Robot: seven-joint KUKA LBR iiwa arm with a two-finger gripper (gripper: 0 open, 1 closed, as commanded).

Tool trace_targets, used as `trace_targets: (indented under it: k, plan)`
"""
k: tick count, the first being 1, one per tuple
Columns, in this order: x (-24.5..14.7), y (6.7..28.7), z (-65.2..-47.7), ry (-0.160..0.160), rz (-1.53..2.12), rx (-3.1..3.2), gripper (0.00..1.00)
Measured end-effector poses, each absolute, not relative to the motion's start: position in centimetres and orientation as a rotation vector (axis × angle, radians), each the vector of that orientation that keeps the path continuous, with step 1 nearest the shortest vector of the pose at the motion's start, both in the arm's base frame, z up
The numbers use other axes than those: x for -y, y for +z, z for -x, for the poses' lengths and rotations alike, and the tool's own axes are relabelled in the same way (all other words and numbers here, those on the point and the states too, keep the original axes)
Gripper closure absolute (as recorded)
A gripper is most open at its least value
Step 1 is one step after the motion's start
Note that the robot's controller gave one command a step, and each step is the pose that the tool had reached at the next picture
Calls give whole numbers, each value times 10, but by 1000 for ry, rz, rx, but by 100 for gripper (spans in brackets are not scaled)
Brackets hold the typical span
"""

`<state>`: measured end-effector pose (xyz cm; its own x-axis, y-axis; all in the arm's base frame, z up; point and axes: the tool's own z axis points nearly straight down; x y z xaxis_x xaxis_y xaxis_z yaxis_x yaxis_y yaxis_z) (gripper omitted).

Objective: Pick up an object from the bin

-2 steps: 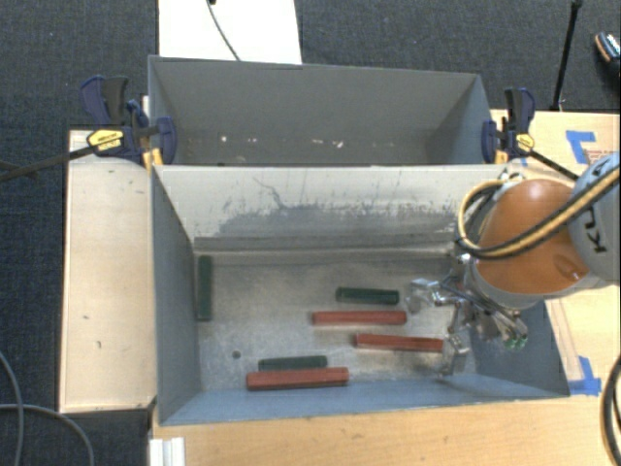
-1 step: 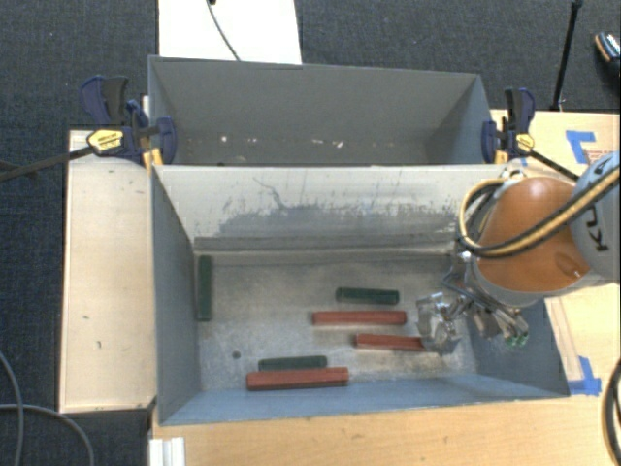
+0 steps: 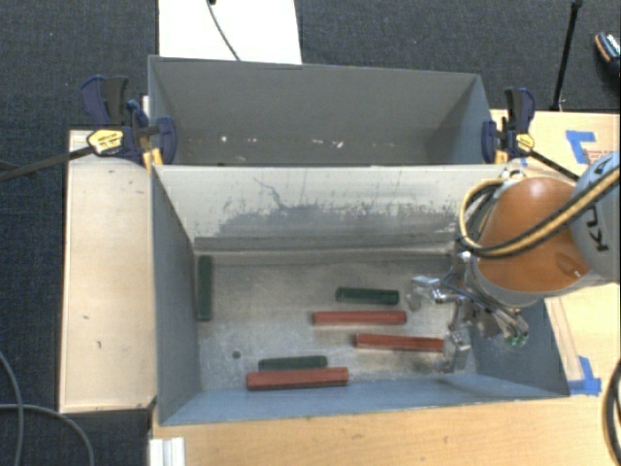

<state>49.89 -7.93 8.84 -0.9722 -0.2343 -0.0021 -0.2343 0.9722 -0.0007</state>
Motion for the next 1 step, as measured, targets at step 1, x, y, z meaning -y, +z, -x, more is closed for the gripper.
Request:
trace_targets:
  k: [1]
  plan:
    - [79,88,-499,-1,376,-3117,100]
